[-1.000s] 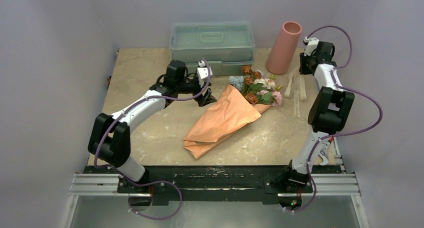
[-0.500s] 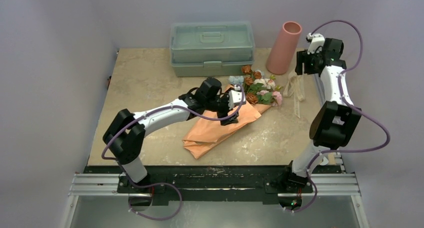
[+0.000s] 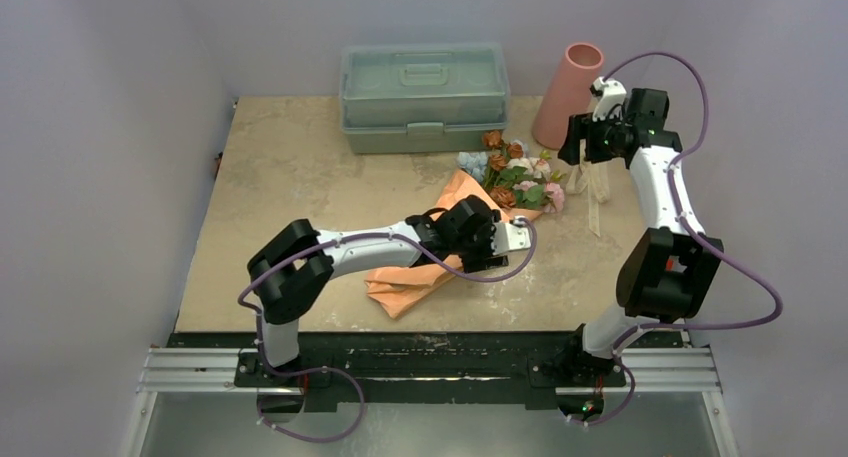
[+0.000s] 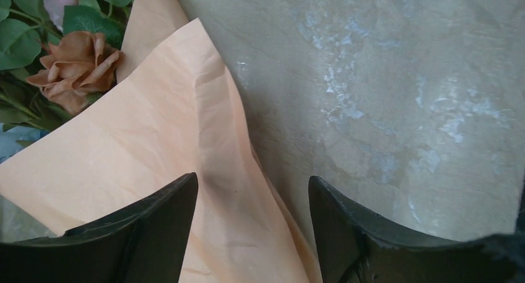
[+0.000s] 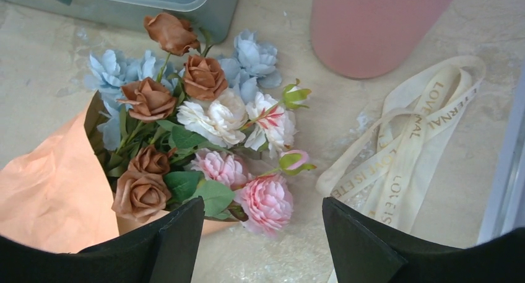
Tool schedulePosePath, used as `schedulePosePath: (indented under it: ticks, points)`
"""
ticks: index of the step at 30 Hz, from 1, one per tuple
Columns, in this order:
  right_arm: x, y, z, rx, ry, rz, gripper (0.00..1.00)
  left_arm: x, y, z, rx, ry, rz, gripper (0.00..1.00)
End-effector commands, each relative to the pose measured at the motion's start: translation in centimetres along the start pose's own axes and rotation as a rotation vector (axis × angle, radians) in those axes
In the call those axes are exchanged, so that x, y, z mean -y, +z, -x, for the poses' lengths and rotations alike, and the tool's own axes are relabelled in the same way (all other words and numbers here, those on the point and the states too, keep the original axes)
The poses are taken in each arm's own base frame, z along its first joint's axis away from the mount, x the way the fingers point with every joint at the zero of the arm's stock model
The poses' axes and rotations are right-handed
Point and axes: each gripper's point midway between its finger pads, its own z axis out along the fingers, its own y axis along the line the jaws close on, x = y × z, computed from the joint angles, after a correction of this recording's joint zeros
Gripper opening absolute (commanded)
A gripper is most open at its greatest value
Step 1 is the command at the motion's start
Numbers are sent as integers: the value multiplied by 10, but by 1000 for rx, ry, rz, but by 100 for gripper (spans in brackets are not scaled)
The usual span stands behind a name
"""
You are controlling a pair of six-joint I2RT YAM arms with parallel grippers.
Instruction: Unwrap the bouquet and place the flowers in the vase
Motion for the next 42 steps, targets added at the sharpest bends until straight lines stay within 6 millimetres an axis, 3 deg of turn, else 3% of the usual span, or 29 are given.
schedulePosePath:
  ticks: [1,3,8,10,12,16,20,24,30,38,42]
  points:
    - [-20,-9,8,25,0,53,74,-43,-8,11,-30,10,187,61]
    - [-21,-8,9,25,-4,57,74,-46,-14,14,-29,14,198,52]
    - [-22,-5,14,25,-4,73,74,-51,-36,24,-17,13,218,15]
    - [-24,-4,16,26,-7,82,74,-55,-47,29,-8,5,241,6]
    - [-26,-4,16,24,-10,95,73,-62,-59,33,1,-11,277,0]
    - [-33,-1,14,10,-29,116,73,-90,-84,23,14,-143,334,0]
    - [-43,3,6,-13,-60,138,73,-131,-119,-4,99,-368,396,0]
    - [-54,6,-1,-31,-95,163,72,-146,-144,-24,141,-423,441,0]
    - [-69,12,-11,-52,-128,206,70,-174,-158,-75,92,-624,545,0]
    - [-84,15,-23,-89,-170,268,69,-217,-182,-167,9,-861,723,0]
    - [-93,21,-37,-137,-192,303,67,-229,-178,-201,-7,-947,723,0]
